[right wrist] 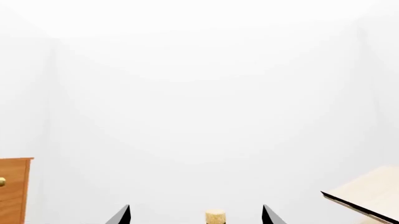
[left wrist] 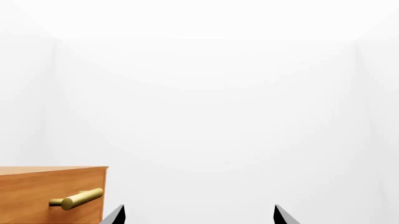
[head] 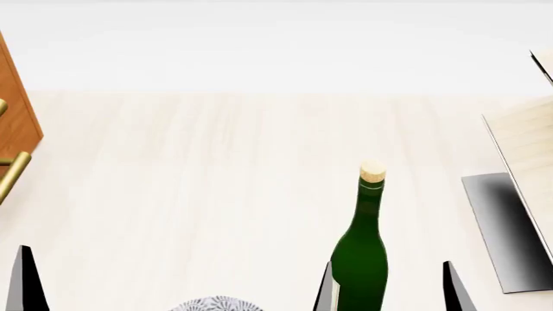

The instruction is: Put the wine bottle on the wine rack.

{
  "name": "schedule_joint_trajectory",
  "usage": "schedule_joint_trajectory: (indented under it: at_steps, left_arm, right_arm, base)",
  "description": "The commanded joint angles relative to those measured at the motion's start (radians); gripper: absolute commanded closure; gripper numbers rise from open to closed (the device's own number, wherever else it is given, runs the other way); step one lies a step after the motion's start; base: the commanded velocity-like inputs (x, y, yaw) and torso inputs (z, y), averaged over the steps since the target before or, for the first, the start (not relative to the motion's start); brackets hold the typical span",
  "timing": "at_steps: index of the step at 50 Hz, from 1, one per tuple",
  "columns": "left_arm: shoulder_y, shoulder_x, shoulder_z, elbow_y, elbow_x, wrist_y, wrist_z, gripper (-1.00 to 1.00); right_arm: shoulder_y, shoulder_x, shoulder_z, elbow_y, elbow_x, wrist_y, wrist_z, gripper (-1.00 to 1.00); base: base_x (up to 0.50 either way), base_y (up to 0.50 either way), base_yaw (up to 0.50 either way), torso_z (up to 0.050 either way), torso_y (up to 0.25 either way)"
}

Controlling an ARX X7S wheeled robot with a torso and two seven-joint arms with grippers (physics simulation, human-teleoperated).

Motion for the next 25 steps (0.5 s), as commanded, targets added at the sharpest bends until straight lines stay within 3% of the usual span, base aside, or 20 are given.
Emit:
schedule_joint_trajectory:
  at_steps: [1,25]
  left_arm:
    - [-0.001,-0.005,0.005,-0.005,0.0,0.004,-0.005,-1.0]
    - [-0.003,-0.016,0.014,-0.004,-0.001,0.005,-0.017,-1.0]
  right_arm:
    - [0.0,0.007,-0.001,-0.006,0.032,0.008,0.001,-1.0]
    - [-0.002,0.02,-0.009,-0.011,0.04,-0.001,0.01,-1.0]
  base:
    - [0.0,-0.07,0.0,0.0,0.0]
    - [0.0,-0.07,0.0,0.0,0.0]
